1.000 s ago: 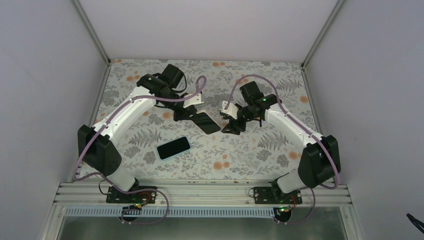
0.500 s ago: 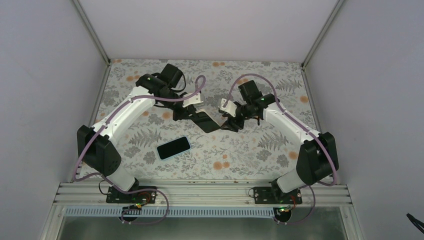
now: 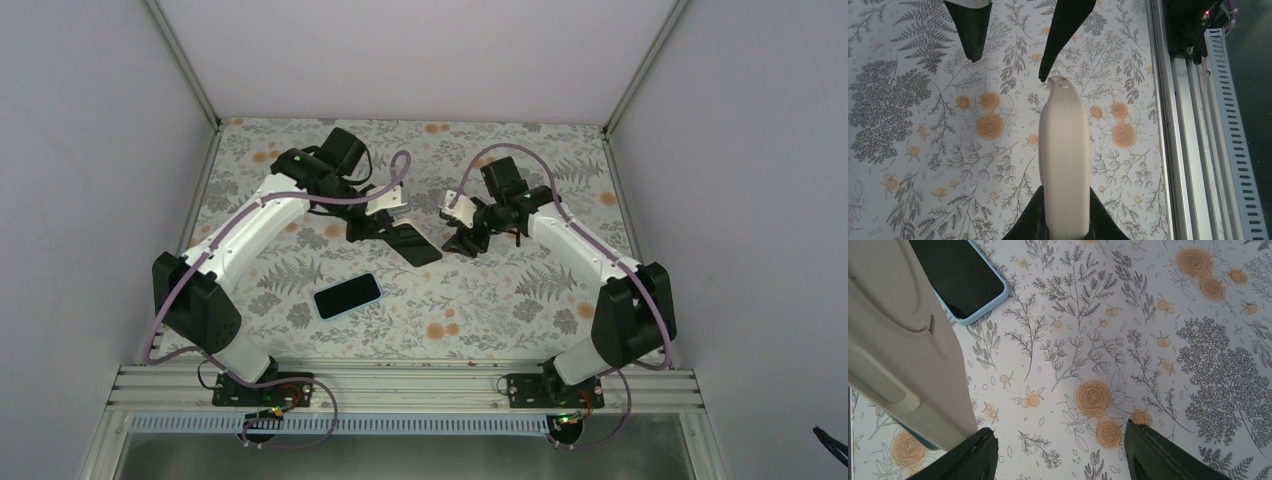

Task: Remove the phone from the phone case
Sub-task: Remove the phone case from the phone.

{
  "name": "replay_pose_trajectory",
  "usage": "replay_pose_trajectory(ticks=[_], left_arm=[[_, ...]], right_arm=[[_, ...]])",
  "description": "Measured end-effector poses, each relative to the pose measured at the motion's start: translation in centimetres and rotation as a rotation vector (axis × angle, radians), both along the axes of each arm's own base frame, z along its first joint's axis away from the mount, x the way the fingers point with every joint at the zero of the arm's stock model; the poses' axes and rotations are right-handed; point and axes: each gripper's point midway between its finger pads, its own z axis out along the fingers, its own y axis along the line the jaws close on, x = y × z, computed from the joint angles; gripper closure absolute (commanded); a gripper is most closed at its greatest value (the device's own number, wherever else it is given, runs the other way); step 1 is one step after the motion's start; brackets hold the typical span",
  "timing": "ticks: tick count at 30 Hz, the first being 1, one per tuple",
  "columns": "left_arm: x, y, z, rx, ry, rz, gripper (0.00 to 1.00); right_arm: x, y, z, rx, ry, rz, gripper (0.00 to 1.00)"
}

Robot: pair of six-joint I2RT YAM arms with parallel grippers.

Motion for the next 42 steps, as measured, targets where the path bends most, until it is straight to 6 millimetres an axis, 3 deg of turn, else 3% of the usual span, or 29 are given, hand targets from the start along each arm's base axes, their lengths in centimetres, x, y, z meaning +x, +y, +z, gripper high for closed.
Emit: replay_pose_trajectory(ticks=[7,42], left_arm=[[0.0,0.0,0.0,0.000,0.000,0.000,0.98],[-0.3,0.2,-0.4,0.006,0.010,0.000,0.98]], right_arm=[[0.0,-0.1,-0.2,-0.008,0.009,0.002,0.31],[-2.2,-0.1,-0.1,0.019,0.072,0.054,0.33]])
